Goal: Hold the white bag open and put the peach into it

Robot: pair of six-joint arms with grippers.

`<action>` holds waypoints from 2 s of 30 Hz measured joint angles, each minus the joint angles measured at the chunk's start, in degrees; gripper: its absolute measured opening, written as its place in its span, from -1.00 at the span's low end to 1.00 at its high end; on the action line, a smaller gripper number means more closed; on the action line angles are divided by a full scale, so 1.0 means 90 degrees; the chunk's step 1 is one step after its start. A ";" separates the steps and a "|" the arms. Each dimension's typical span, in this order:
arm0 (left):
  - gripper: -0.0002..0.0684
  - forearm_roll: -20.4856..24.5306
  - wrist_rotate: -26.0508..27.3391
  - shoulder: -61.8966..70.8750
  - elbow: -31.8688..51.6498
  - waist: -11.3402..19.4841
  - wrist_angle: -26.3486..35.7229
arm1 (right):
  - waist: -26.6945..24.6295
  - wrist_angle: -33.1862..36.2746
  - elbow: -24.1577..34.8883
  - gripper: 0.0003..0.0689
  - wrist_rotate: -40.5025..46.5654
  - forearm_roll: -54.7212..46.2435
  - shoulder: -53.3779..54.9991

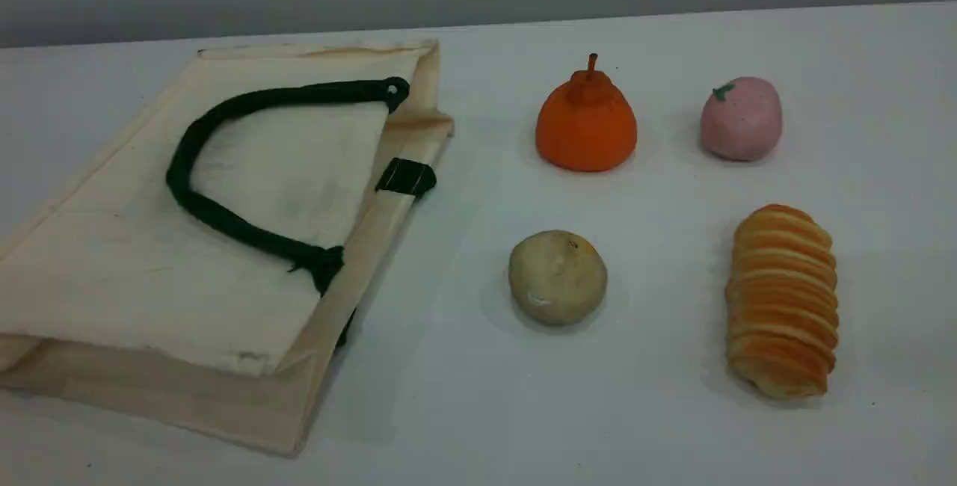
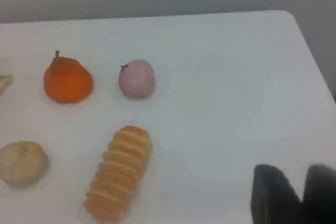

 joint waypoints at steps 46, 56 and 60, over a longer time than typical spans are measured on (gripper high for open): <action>-0.81 0.0223 -0.0051 0.3791 -0.2252 -0.0261 -0.1417 | 0.0013 -0.1190 -0.2110 -0.51 -0.0643 0.0745 0.3178; -0.42 0.0313 0.0035 0.4300 -0.2274 -0.0261 -0.2206 | 0.0013 -0.1344 -0.2104 -0.01 -0.0684 0.0745 0.3187; 0.15 0.0348 0.0035 0.4300 -0.2274 -0.0261 -0.2206 | 0.0013 -0.1344 -0.2104 0.47 -0.0652 0.0745 0.3185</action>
